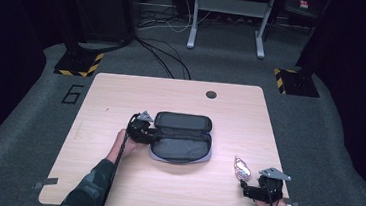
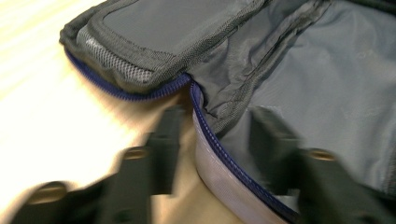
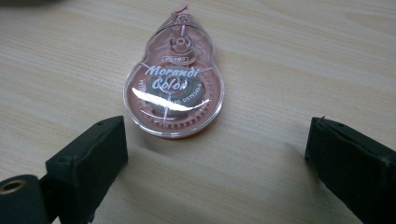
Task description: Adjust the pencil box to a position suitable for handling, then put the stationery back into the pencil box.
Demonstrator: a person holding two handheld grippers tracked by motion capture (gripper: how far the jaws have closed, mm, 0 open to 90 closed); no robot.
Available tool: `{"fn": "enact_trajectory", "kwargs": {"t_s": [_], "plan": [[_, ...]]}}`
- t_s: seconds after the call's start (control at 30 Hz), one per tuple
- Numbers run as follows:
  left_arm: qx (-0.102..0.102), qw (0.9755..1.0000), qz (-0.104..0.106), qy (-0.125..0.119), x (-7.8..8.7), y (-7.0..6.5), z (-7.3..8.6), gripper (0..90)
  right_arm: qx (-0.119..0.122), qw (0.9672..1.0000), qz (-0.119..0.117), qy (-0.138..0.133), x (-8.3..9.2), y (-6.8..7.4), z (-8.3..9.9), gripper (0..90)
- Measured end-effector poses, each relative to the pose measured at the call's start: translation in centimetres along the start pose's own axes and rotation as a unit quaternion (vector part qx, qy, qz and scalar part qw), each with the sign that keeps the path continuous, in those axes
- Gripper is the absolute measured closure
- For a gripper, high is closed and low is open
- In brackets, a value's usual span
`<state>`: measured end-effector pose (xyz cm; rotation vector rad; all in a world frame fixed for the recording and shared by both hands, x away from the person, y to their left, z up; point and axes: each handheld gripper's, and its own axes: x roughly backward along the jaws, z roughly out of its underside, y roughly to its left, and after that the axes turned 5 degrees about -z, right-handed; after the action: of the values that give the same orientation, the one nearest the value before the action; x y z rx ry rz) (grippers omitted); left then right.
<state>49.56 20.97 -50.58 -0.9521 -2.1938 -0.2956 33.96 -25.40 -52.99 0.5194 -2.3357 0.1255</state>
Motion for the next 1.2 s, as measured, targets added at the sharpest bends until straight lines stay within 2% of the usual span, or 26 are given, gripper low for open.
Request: {"fn": "enact_trajectory", "kwargs": {"t_s": [0.07,0.1,0.13,0.17,0.23,0.3,0.4,0.47,0.57,0.6,0.63,0.67,0.7,0.8,0.87,0.9,1.0,1.1,1.13,1.17,1.2], "plan": [[0.006,1.0,-0.004,-0.001,0.4,0.1,0.1,33.9,0.0,1.0,0.0,0.0,0.0,0.0,0.0,5.2],[0.017,0.9998,-0.004,-0.009,0.7,0.0,0.2,33.9,0.0,1.0,0.0,0.0,0.0,0.0,0.0,5.2],[0.027,0.9995,-0.006,-0.018,1.5,-0.2,0.5,25.8,0.002,1.0,-0.001,-0.001,0.0,0.0,0.0,5.2],[0.027,0.9995,-0.006,-0.018,1.5,-0.2,0.5,21.6,0.002,1.0,-0.001,-0.001,0.0,0.0,0.0,5.2],[0.026,0.9993,-0.017,-0.02,2.7,-0.3,1.2,19.7,0.001,1.0,0.0,-0.001,0.0,0.0,0.0,5.3],[0.028,0.9993,-0.017,-0.017,3.4,-0.2,1.8,15.8,-0.001,1.0,0.003,0.001,0.0,0.0,0.0,5.3],[0.042,0.9986,-0.027,-0.015,4.5,-0.2,2.7,12.6,0.002,1.0,0.002,0.0,0.0,0.0,0.0,5.4],[0.045,0.998,-0.043,-0.01,5.2,-0.2,3.3,11.2,0.002,1.0,0.002,0.0,0.0,0.0,0.0,5.4],[0.056,0.9969,-0.054,-0.004,5.7,0.0,4.0,4.6,-0.001,1.0,0.003,0.0,0.0,0.0,0.0,5.5],[0.057,0.9962,-0.066,-0.006,6.3,0.1,4.7,4.1,-0.001,1.0,0.003,0.0,0.0,0.0,0.0,5.5],[0.057,0.9962,-0.066,-0.006,6.3,0.1,4.7,4.1,0.0,1.0,0.003,0.0,0.0,0.0,0.0,5.5],[0.071,0.9952,-0.064,-0.018,6.7,0.0,5.2,3.6,0.0,1.0,0.003,0.0,0.0,0.0,0.0,5.5],[0.072,0.9947,-0.067,-0.027,6.9,-0.1,5.3,2.9,0.002,1.0,0.003,0.0,0.0,0.0,0.0,5.5],[0.08,0.9938,-0.06,-0.05,7.9,-0.6,5.1,1.4,0.002,1.0,0.003,0.0,0.0,0.0,0.0,5.5],[0.077,0.9928,-0.069,-0.06,8.4,-0.9,5.1,1.8,0.002,1.0,0.003,0.0,0.0,0.0,0.0,5.5],[0.073,0.9938,-0.064,-0.055,8.6,-0.9,5.1,3.3,0.0,1.0,0.003,0.0,0.0,0.0,0.0,5.5],[0.086,0.9935,-0.054,-0.051,8.7,-1.0,5.7,4.5,0.0,1.0,0.003,0.0,0.0,0.0,0.0,5.5],[0.087,0.9934,-0.055,-0.051,9.0,-1.0,6.4,4.5,0.001,1.0,0.003,0.0,0.0,0.0,0.0,5.6],[0.084,0.9942,-0.052,-0.044,9.5,-1.1,7.4,4.3,0.001,1.0,0.003,0.0,0.0,0.0,0.0,5.6],[0.083,0.9936,-0.061,-0.046,9.7,-1.2,7.9,3.5,0.001,1.0,0.003,0.0,0.0,0.0,0.0,5.6],[0.081,0.9939,-0.066,-0.037,9.9,-1.2,8.5,3.2,0.001,1.0,0.003,0.0,0.0,0.0,0.0,5.6]]}}
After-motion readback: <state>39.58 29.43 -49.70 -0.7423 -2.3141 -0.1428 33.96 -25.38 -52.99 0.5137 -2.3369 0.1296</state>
